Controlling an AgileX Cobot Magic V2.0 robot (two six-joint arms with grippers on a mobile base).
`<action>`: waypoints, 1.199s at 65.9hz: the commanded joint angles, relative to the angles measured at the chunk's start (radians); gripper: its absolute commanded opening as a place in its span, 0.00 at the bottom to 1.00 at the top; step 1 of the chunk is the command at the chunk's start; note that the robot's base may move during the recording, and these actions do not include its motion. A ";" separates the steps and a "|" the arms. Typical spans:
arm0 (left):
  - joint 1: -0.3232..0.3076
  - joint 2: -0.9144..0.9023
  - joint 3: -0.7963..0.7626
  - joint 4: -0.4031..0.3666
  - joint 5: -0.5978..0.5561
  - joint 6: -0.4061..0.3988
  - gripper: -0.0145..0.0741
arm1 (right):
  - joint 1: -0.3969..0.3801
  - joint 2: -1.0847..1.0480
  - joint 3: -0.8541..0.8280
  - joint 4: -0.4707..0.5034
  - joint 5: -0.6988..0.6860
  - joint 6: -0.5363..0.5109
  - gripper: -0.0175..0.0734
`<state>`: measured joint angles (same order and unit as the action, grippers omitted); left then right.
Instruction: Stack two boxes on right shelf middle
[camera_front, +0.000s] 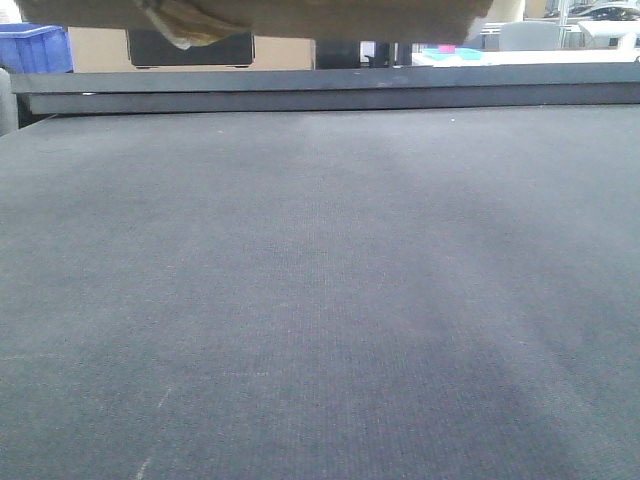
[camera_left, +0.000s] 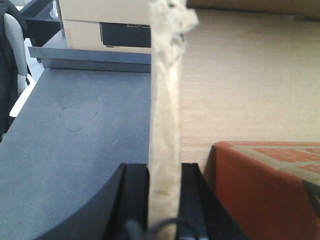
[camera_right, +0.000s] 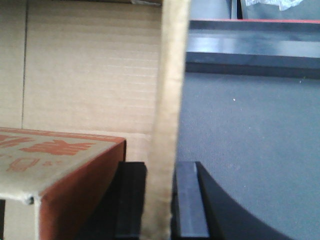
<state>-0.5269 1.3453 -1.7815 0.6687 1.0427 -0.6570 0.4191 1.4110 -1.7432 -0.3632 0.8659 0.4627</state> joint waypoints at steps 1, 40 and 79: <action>0.005 0.009 -0.045 0.054 0.063 0.005 0.04 | -0.018 -0.037 -0.013 -0.088 -0.033 0.019 0.02; 0.005 0.058 -0.120 0.030 0.096 0.025 0.04 | -0.018 -0.044 -0.013 -0.088 -0.022 0.019 0.02; 0.005 0.058 -0.120 0.034 0.090 0.025 0.04 | -0.018 -0.044 -0.013 -0.088 -0.046 0.019 0.02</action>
<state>-0.5269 1.4124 -1.8890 0.6356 1.1130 -0.6305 0.4191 1.3893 -1.7432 -0.3724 0.8685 0.4685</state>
